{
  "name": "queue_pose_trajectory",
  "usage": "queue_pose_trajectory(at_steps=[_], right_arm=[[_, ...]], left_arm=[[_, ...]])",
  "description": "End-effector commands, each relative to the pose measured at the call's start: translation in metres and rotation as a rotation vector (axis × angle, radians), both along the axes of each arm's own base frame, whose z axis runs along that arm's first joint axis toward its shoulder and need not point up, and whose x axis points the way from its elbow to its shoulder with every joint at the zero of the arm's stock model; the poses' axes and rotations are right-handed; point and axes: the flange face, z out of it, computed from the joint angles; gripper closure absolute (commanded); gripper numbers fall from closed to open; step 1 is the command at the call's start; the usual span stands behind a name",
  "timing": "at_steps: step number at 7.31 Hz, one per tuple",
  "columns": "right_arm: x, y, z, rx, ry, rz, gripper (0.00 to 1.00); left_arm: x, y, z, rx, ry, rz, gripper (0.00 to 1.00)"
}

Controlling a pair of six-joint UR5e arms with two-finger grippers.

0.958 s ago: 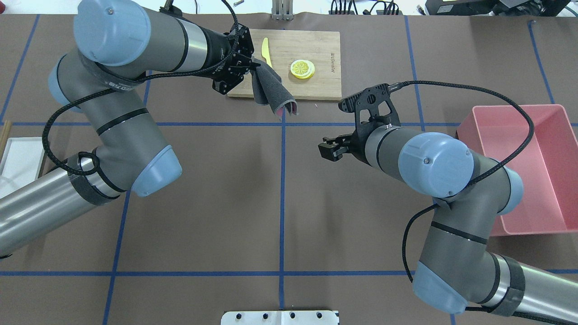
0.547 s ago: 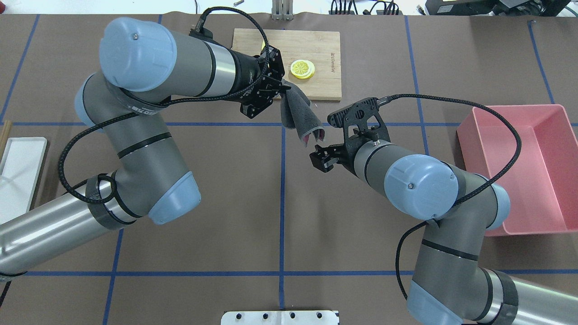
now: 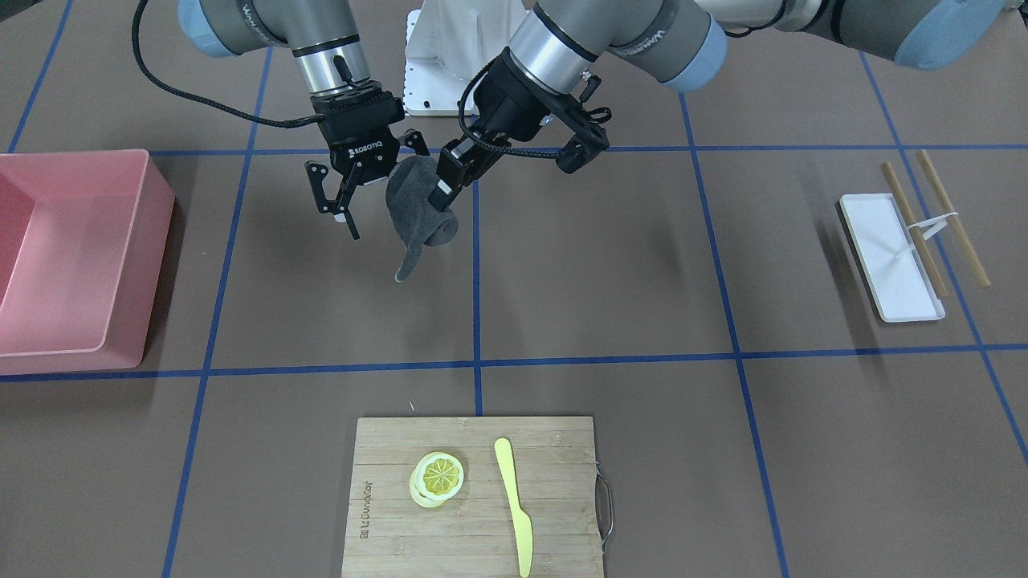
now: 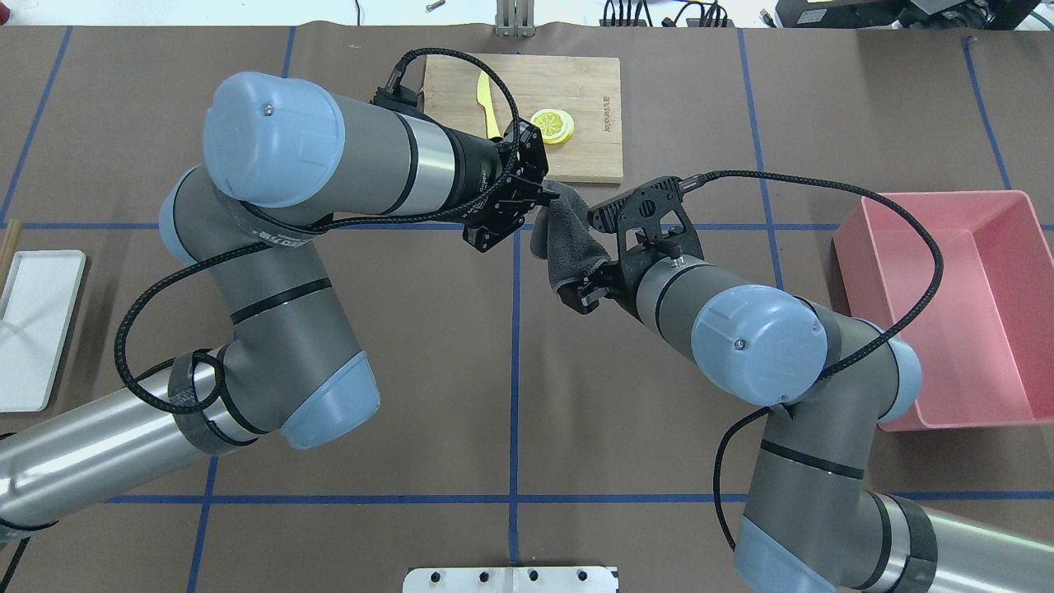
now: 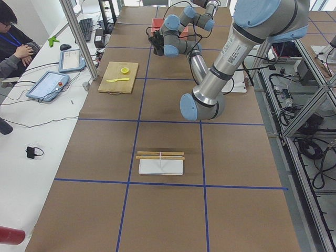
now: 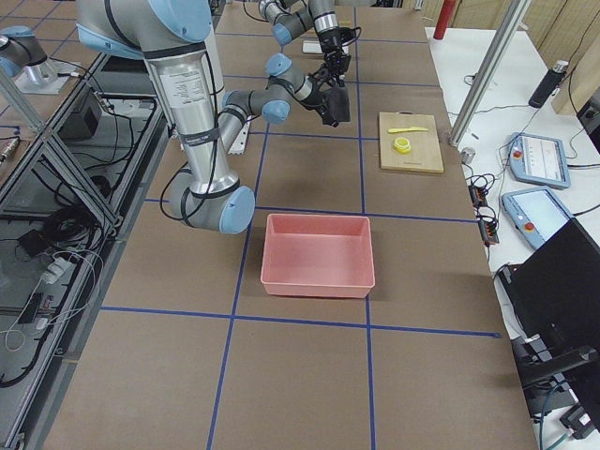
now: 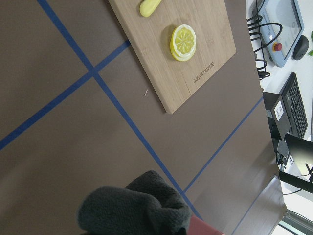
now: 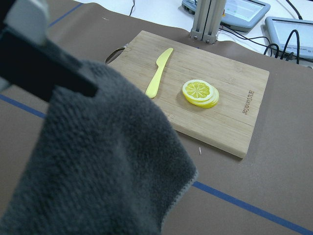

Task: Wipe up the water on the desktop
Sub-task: 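Grasp the hanging towel with the right gripper below the left gripper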

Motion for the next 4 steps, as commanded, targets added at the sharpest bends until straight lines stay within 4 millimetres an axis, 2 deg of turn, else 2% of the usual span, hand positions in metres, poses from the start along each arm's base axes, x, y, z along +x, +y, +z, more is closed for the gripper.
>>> queue_pose_trajectory(at_steps=[1,2,4], right_arm=[[-0.0012,0.0010,-0.0003,0.010,0.008,0.005,0.33],[-0.0013,0.0028,-0.0008,0.012,0.005,0.002,0.36],[-0.0014,0.0038,-0.0014,0.012,0.004,0.000,0.52]], left_arm=[[-0.0036,0.0046,-0.0054,0.007,0.013,0.003,1.00],[-0.0082,0.0077,-0.0090,0.014,0.023,0.003,1.00],[-0.0096,0.0077,-0.0082,0.014,0.023,0.003,1.00]])
